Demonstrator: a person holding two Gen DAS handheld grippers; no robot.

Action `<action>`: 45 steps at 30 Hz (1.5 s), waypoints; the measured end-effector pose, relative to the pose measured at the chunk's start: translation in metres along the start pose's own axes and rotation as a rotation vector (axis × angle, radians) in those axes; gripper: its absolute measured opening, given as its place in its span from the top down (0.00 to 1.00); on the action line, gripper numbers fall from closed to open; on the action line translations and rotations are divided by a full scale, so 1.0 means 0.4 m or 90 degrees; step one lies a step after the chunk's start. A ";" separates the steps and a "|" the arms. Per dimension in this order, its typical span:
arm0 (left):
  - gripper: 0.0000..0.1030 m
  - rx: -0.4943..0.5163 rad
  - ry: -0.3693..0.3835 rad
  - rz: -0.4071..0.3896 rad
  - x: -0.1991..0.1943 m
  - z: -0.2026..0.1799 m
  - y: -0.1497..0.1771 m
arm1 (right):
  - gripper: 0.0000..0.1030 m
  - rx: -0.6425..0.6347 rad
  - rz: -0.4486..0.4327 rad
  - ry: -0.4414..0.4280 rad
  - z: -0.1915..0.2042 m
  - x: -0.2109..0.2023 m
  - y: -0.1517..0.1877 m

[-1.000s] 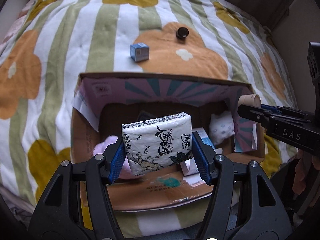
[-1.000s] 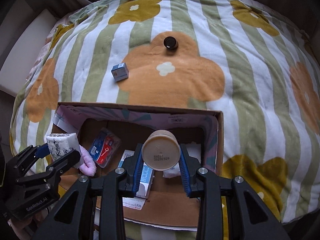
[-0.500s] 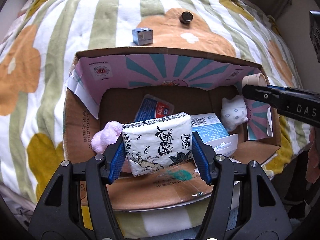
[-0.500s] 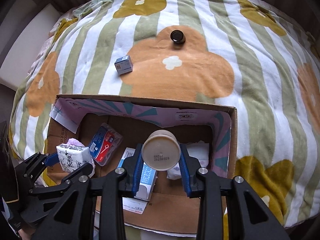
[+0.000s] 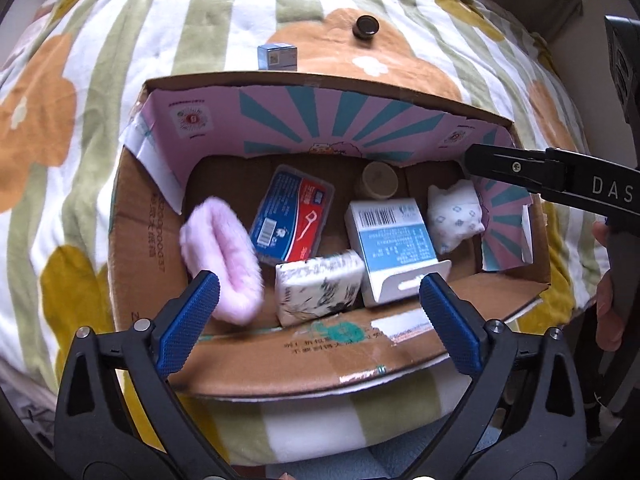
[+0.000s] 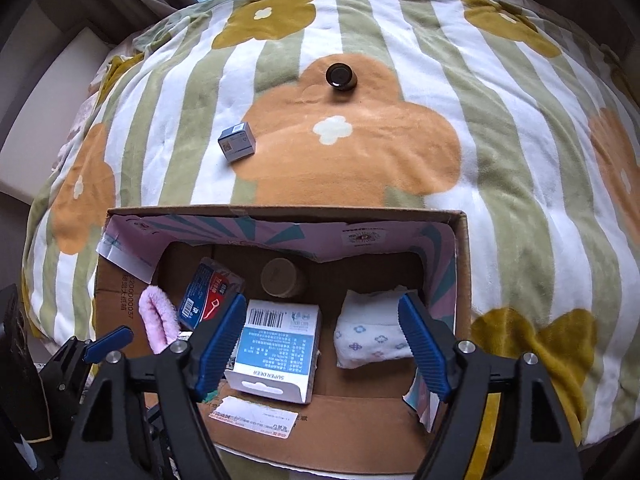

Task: Organize objects
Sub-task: 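Withdraw both open tools from the box toward the blue box and black jar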

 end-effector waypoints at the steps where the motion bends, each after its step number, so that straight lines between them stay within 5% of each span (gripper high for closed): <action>1: 0.03 -0.001 0.001 0.000 -0.004 0.002 0.004 | 0.27 0.003 -0.001 0.001 -0.003 -0.003 0.002; 26: 0.03 0.020 0.000 -0.036 -0.070 0.045 -0.077 | 0.27 0.043 0.013 -0.008 -0.015 -0.022 -0.012; 34: 0.03 0.106 -0.039 -0.097 -0.151 0.080 -0.221 | 0.27 0.042 -0.035 0.044 -0.031 -0.086 -0.109; 37: 0.03 0.132 -0.015 -0.127 -0.184 0.098 -0.308 | 0.27 0.034 -0.059 0.049 -0.041 -0.100 -0.162; 45: 0.03 0.208 0.037 -0.083 -0.138 0.102 -0.521 | 0.27 0.021 -0.087 0.055 -0.059 -0.103 -0.321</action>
Point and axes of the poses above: each gripper's, at about its wrist camera, not at the fingertips, and x roughly the way its jaws point, z to its left, y to its underside, the point moved 7 cm from there along x, roughly the way its jaws point, and after that the axes turned 5 degrees about -x, right-handed, at the moved point
